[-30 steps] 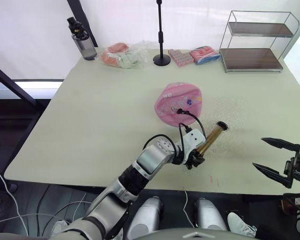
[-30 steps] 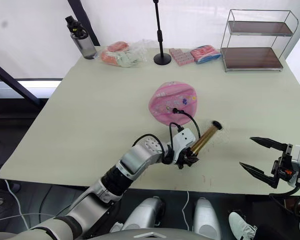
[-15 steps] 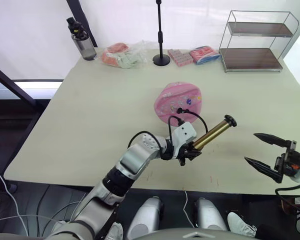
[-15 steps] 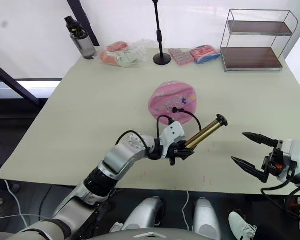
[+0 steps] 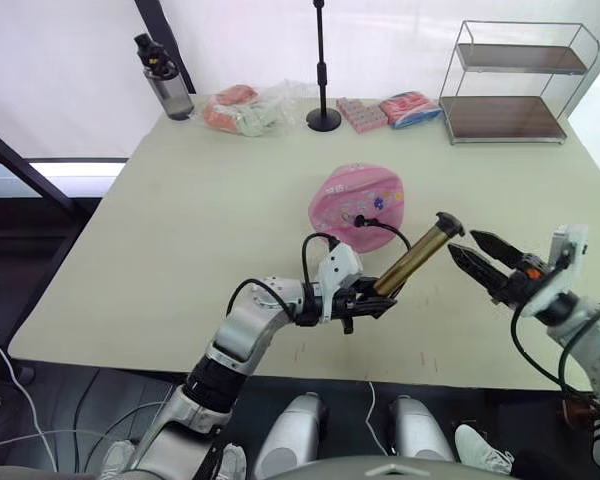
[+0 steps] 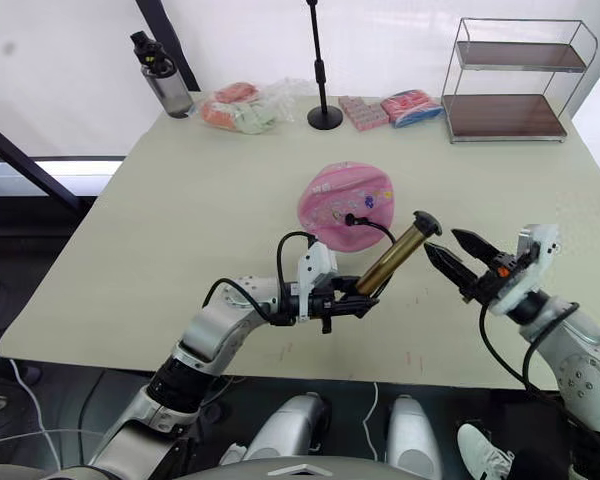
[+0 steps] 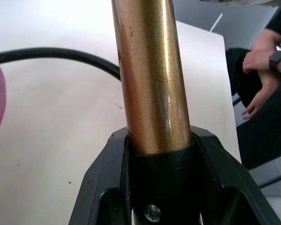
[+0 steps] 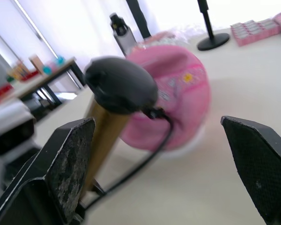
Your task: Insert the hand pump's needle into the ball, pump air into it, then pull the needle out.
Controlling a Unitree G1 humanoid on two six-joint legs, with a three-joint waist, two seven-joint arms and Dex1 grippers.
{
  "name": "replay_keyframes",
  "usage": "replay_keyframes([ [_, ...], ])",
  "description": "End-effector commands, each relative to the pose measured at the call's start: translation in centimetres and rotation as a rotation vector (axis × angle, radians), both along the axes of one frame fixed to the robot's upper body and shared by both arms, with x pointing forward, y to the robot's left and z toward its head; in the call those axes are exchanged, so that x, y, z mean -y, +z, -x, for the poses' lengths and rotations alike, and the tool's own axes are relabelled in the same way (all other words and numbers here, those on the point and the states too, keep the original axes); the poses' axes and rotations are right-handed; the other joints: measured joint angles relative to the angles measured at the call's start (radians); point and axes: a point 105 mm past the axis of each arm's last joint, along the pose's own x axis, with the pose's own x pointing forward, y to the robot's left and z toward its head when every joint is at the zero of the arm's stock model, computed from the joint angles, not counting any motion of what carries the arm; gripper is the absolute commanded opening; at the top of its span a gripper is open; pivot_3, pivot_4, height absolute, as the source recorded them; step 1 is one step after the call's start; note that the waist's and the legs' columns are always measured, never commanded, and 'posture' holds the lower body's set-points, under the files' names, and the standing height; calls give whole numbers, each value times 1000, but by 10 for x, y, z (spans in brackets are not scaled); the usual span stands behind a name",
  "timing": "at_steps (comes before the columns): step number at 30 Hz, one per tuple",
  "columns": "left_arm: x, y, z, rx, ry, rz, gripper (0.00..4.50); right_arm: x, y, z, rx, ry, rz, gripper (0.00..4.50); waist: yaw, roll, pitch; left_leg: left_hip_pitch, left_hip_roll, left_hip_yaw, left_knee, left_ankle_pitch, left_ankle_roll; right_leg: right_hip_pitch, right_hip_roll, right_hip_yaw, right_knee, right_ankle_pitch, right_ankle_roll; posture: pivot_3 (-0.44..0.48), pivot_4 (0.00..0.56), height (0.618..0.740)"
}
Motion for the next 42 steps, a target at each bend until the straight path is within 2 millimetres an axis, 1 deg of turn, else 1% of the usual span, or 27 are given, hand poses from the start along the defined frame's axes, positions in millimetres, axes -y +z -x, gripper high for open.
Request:
replay_keyframes([
  [1,0,12,-2,39,-9,75,1165,-13,21,3,12,42,-100,4500,0,0,0,0,0,0,0,0,0,0,0,0,0,0,0,0,150,736],
  [5,0,9,0,30,-24,92,1165,-28,19,3,-29,102,-116,4500,-1,0,0,0,0,0,0,0,0,0,0,0,0,0,0,0,150,736],
  [7,0,7,0,28,-29,95,1165,-34,18,0,-45,107,-136,4500,-4,0,0,0,0,0,0,0,1,0,1,0,0,0,0,0,150,736],
  [11,-1,6,0,22,-35,98,1165,-40,22,-7,-74,112,-202,4500,-12,0,0,0,0,0,0,-1,2,0,1,0,1,0,0,0,150,736],
  [14,-1,4,1,20,-41,91,1165,-41,26,-12,-74,105,-226,4500,-17,0,0,0,0,0,0,-1,3,0,1,0,1,0,0,0,150,736],
  [20,0,3,1,17,-46,90,1165,-41,33,-16,-64,99,-256,4500,-24,1,0,0,0,0,0,-1,3,0,1,0,2,0,0,0,150,736],
  [38,1,-1,5,2,-41,90,1165,-40,29,-19,-58,96,-209,4500,-25,1,0,1,0,0,0,-2,3,0,1,0,2,0,0,0,150,736],
  [39,2,-1,4,2,-40,90,1165,-40,29,-19,-60,97,-205,3970,-25,1,0,0,0,0,0,-2,3,0,1,0,2,0,0,0,150,736],
  [40,2,-2,4,2,-38,90,1165,-40,28,-19,-63,98,-201,3663,-25,1,0,1,0,0,0,-2,3,0,1,0,2,0,0,0,150,736],
  [42,2,-2,4,2,-37,91,1165,-41,27,-19,-67,101,-195,2801,-25,1,0,0,0,0,0,-2,3,0,1,0,2,0,0,0,150,736],
])
